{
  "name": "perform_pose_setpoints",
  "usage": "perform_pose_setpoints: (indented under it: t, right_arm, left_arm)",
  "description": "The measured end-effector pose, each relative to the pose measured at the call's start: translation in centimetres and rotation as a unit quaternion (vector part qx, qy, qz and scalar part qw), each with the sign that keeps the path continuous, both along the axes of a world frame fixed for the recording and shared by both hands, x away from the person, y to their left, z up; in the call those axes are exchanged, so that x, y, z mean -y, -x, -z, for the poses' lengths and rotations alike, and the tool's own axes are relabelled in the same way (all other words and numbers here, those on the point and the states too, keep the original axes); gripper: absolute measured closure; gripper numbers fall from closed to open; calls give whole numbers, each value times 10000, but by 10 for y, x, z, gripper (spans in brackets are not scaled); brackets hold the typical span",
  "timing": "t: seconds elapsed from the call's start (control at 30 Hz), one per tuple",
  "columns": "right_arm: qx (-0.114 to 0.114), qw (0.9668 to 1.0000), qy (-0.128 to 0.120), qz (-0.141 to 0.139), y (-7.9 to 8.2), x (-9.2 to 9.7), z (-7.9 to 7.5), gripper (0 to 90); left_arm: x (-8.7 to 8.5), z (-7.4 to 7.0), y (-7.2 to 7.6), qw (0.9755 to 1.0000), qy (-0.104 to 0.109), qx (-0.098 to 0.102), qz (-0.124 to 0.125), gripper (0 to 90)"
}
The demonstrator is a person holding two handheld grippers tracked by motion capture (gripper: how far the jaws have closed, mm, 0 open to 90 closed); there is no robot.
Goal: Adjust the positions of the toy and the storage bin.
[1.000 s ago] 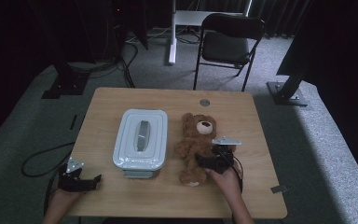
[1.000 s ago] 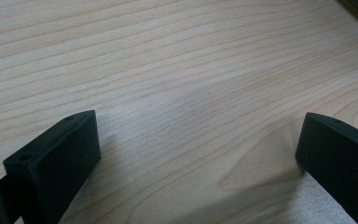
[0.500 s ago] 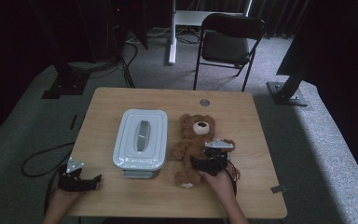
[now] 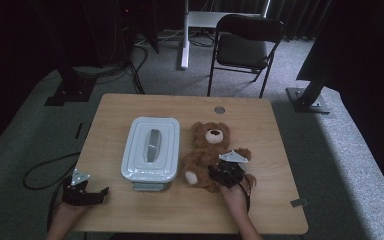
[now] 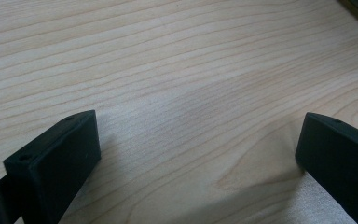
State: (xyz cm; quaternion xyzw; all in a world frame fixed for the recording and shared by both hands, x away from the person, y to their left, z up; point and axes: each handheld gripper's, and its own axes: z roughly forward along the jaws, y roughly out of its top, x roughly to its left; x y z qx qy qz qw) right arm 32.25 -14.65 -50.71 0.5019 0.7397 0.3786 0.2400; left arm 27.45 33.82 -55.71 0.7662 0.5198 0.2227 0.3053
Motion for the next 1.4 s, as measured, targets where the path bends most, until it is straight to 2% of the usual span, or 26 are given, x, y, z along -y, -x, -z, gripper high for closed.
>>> perform_pose_setpoints:
  t: [0.07,0.17,0.3,0.33,0.4,0.47,0.5,0.6,0.63,0.7,0.73,0.77,0.9,0.93,1.03,1.2,1.3,1.4]
  right_arm:
    - [46,9999,-123,48,0,6,-2,586]
    - [72,9997,-216,48,-2,14,-5,632]
    - [170,9997,-138,93,-5,19,-11,659]
    - [252,9995,-14,201,-8,22,-14,669]
    - [302,9990,76,332,-11,25,-15,669]
    - [323,9987,63,401,-13,29,-17,669]
    - [369,9980,-5,514,-17,37,-20,667]
    - [436,9974,6,581,-23,46,-25,667]
    - [562,9963,124,641,-32,54,-29,667]
    - [600,9957,147,686,-35,56,-31,666]
    - [712,9944,213,750,-46,65,-33,666]
    - [743,9940,236,770,-50,68,-34,666]
    - [766,9928,284,877,-63,78,-37,665]
    - [762,9922,324,927,-73,84,-38,665]
    - [733,9917,369,985,-88,90,-40,664]
    - [637,9914,356,1088,-109,98,-39,663]
    - [586,9910,374,1147,-120,103,-35,651]
    - [330,9912,441,1207,-130,107,-22,619]
  left_arm:
    - [0,0,0,10000,-1,-1,-1,5]
    - [0,0,0,10000,-1,-1,-1,5]
    - [0,0,0,10000,1,2,-2,5]
    - [0,0,0,10000,-5,-5,-3,5]
    - [0,0,0,10000,10,7,-22,5]
    - [0,0,0,10000,5,3,-18,5]
    - [0,0,0,10000,5,3,-19,5]
    - [0,0,0,10000,6,3,-19,5]
    - [0,0,0,10000,5,3,-19,5]
    - [0,0,0,10000,6,4,-19,5]
    - [0,0,0,10000,8,4,-23,5]
    - [0,0,0,10000,7,3,-26,5]
    - [0,0,0,10000,7,4,-29,5]
    - [0,0,0,10000,7,3,-29,5]
    - [0,0,0,10000,7,2,-28,5]
    - [0,0,-1,10000,8,2,3,5]
    - [0,0,-1,10000,1,-1,8,5]
    - [0,0,-1,10000,1,-2,8,5]
